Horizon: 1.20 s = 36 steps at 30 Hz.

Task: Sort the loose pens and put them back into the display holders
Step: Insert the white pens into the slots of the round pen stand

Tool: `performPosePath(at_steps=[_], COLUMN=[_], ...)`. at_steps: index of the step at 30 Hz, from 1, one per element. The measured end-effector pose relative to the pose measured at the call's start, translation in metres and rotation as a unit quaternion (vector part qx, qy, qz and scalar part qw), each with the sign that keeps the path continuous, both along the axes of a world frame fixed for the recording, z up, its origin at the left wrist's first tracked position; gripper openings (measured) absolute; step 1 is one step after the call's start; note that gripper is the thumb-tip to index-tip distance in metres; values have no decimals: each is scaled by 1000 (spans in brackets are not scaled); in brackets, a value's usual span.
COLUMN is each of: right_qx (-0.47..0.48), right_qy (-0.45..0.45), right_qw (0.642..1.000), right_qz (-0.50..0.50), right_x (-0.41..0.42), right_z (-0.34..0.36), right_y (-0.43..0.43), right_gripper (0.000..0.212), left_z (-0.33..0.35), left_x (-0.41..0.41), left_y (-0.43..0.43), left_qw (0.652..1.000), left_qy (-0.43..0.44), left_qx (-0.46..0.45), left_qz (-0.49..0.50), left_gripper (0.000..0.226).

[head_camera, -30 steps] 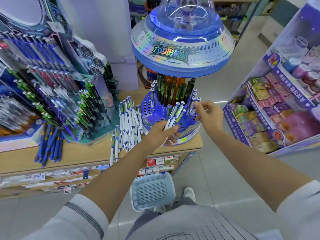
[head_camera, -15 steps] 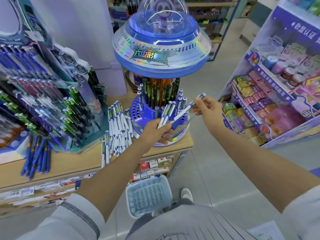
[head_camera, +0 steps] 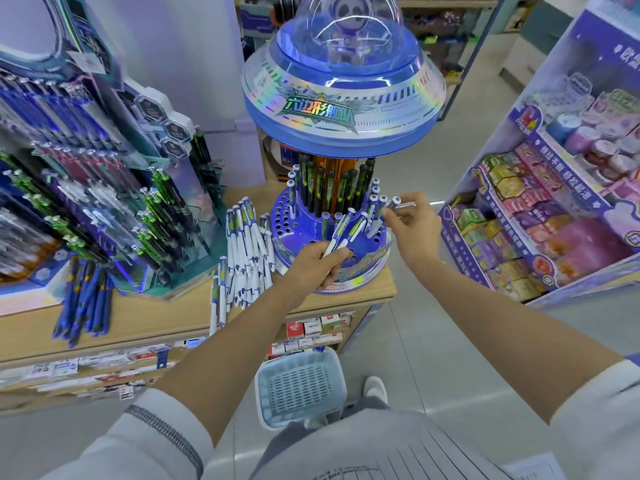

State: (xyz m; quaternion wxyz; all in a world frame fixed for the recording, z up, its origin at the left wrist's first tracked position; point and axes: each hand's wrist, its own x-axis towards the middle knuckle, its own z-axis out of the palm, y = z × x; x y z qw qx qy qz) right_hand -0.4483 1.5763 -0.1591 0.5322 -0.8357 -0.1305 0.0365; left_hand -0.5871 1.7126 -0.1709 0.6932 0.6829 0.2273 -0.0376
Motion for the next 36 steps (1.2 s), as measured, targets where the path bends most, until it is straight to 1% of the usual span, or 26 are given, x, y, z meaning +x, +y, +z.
performPosePath(at_steps=[2, 5, 8, 10, 12, 15, 16, 18, 21, 24, 26, 30, 36], right_qx=[-2, -37, -49, -34, 2, 28, 39, 65, 111, 128, 108, 10, -56], right_qy=[10, 24, 25, 34, 79, 135, 144, 142, 90, 44, 28, 6, 1], right_qw=[1000, 999, 998, 998, 993, 969, 963, 966, 984, 990, 994, 999, 991], right_qz=[-8, 1, 11, 30, 88, 206, 222, 208, 108, 24, 11, 49, 118], right_x=[-1, 0, -2, -5, -8, -10, -9, -6, 8, 26, 32, 29, 29], right_z=[-1, -7, -9, -7, -5, -4, -3, 1, 10, 15, 12, -1, -11], right_y=[4, 6, 0, -5, -10, -15, -17, -21, -28, -36, -36, -29, -21], right_gripper=[22, 10, 17, 21, 25, 12, 10, 11, 11, 7, 10, 14, 5], left_z=[1, 1, 0, 0, -1, 0, 1, 3, 3, 1, 2, 4, 5], left_x=[0, 1, 2, 4, 5, 9, 11, 13, 16, 17, 18, 18, 18], left_y=[0, 1, -1, -2, -6, -13, -16, -19, -18, -16, -16, -21, -23], left_qw=[1000, 999, 999, 1000, 999, 999, 998, 997, 998, 999, 999, 1000, 1000], left_qy=[3, 4, 3, -3, -15, -29, -31, -26, -18, -19, -14, -1, 1], left_qx=[-14, -33, -32, -31, -33, -33, -35, -46, -55, -41, -38, -19, 0], left_qz=[3, 4, 6, 4, -3, -29, -39, -48, -32, -14, -5, 4, 9], left_gripper=[27, 23, 26, 27, 27, 22, 21, 25, 28, 29, 28, 24, 23])
